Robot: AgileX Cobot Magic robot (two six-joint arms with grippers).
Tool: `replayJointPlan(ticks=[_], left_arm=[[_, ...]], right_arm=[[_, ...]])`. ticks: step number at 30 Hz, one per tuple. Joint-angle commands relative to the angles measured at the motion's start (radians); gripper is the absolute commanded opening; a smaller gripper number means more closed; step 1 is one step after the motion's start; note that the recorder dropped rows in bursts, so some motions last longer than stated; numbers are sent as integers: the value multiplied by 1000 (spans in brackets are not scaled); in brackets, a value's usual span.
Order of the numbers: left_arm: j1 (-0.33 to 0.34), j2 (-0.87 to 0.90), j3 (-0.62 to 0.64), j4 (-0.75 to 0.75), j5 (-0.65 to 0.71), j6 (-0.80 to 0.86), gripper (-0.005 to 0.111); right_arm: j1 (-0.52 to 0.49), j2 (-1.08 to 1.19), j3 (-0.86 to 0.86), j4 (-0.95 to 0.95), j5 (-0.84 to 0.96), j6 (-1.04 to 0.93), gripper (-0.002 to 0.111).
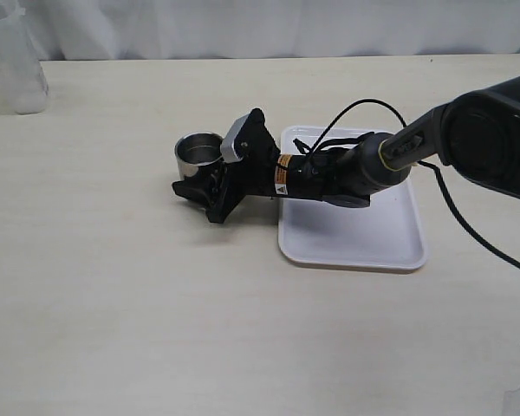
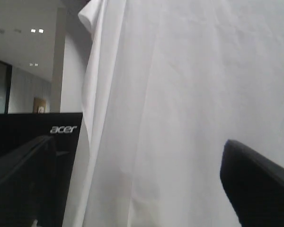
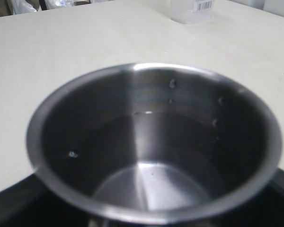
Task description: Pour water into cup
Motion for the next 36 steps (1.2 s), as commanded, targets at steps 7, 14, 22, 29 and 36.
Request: replayJointPlan(ticks=[7,14,22,29,36], left_arm=[[-4,-152,91,-238,160,275,88],[-4,-233,217,-236,160,275,88],[-4,-242,346,-233,160,271,88],[-4,-245,435,-228,160,271,88],[-4,-294,543,-211,158,271,88]], right_arm=[[0,8,3,-4,35,6,4],[0,8,3,-4,35,6,4],[0,8,3,-4,37,6,4],[0,8,3,-4,37,6,4],[0,8,3,-4,35,6,4]])
